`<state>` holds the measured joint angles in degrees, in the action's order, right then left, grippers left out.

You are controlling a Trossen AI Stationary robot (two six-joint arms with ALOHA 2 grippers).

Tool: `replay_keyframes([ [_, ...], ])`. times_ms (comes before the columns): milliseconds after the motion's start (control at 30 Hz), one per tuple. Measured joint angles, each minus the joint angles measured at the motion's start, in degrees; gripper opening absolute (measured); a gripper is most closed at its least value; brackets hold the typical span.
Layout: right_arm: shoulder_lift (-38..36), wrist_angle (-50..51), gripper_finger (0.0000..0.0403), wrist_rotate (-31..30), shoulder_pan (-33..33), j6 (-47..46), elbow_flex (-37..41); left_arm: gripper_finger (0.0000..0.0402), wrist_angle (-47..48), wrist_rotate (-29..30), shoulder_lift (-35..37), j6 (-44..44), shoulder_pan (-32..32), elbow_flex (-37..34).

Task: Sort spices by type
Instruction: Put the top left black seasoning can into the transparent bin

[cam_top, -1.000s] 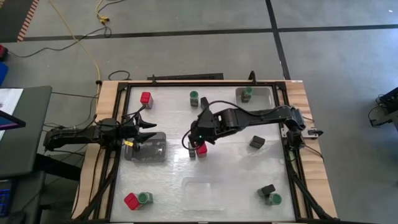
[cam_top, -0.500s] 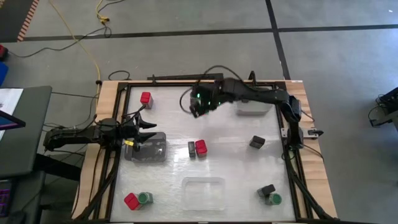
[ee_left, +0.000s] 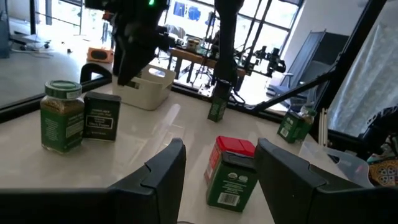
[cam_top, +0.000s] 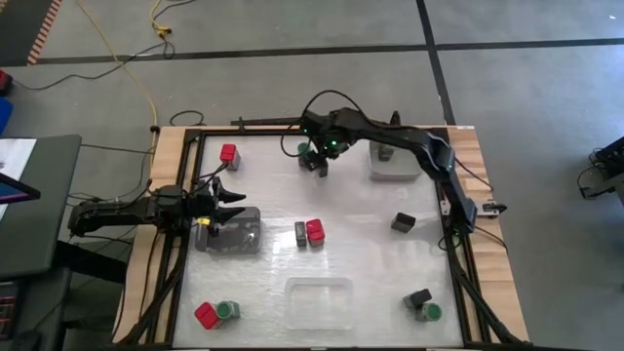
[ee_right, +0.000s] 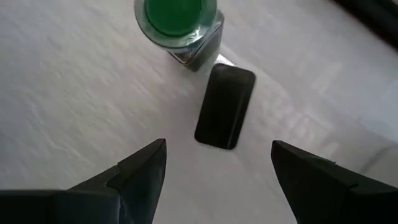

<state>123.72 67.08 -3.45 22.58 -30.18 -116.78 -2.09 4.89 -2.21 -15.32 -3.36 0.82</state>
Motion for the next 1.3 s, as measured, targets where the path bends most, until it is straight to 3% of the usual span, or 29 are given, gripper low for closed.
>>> replay_keyframes([
  [467, 6.14, -4.56, 0.0309, 2.24, 1.84, 1.18, 0.05, 0.0183, 0.01, 0.00, -0.01, -1.02, -0.02, -0.02],
  [600, 5.89, -6.18, 0.0271, 2.27, 1.89, 0.74, -0.10, 0.0183, 0.03, 0.02, -0.01, -1.02, 0.01, 0.00],
  [867, 5.93, -3.46, 0.0150, 6.45, 2.33, 0.37, -0.06, 0.0183, 0.03, 0.02, -0.01, -1.02, -0.01, -0.01],
  [1300, 2.76, 0.30, 0.0150, 6.48, -0.38, 0.37, 0.03, 0.0183, 0.05, 0.02, -0.01, -1.02, 0.01, -0.02],
])
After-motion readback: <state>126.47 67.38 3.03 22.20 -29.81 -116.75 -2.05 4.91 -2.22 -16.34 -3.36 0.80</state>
